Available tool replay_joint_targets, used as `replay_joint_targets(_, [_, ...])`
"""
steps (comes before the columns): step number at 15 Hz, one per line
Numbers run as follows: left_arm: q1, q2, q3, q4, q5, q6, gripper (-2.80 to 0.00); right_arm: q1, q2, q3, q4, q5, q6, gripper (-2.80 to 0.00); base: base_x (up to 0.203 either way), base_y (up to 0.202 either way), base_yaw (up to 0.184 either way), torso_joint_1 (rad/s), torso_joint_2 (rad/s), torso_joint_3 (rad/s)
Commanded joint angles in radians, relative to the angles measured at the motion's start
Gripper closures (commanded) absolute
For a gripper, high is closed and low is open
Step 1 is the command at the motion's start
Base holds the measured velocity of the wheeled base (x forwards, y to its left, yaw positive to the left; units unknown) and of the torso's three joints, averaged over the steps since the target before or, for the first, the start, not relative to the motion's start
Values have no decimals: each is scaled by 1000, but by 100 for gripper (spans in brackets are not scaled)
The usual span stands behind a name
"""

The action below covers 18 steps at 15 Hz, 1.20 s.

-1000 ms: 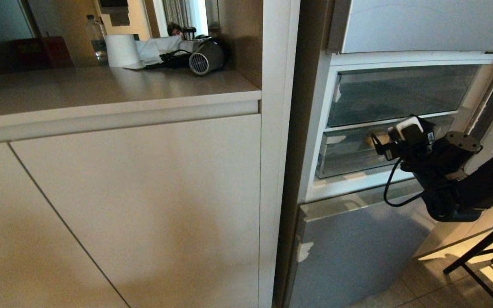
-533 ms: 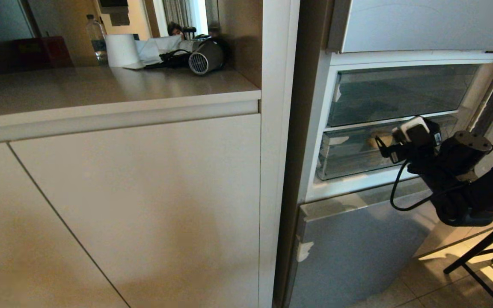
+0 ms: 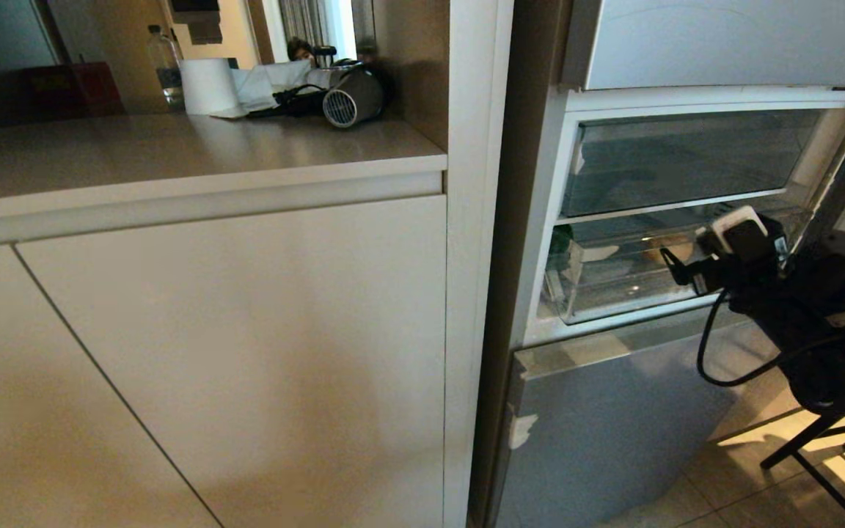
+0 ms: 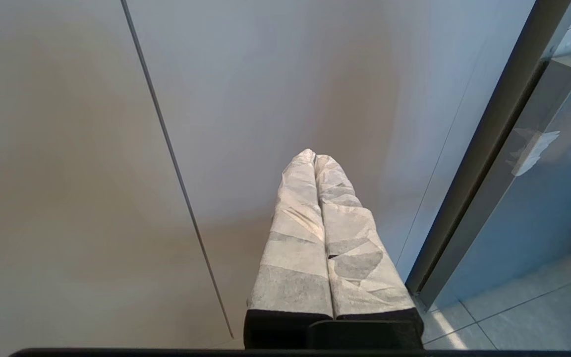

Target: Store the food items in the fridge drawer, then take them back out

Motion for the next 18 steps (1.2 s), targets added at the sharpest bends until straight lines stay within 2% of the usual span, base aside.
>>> replay_joint_targets(1, [0, 0, 9, 0, 0, 0, 0, 0, -96, 74, -11, 2, -5, -280, 0, 0, 0, 0, 0, 0])
replay_joint_targets(7, [0, 0, 9, 0, 0, 0, 0, 0, -245, 350, -9, 4, -17, -280, 0, 0, 0, 0, 0, 0])
replay_joint_targets(12, [0, 0, 9, 0, 0, 0, 0, 2, -313, 497, -11, 11, -14, -280, 0, 0, 0, 0, 0, 0])
replay_joint_targets(14, [0, 0, 9, 0, 0, 0, 0, 2, -352, 494, -9, 28, -5, -280, 0, 0, 0, 0, 0, 0])
replay_joint_targets(16, [0, 0, 9, 1, 0, 0, 0, 1, -398, 404, 38, 31, 37, -280, 0, 0, 0, 0, 0, 0])
replay_joint_targets(18, [0, 0, 9, 0, 0, 0, 0, 0, -502, 336, 264, 29, 96, -280, 0, 0, 0, 0, 0, 0])
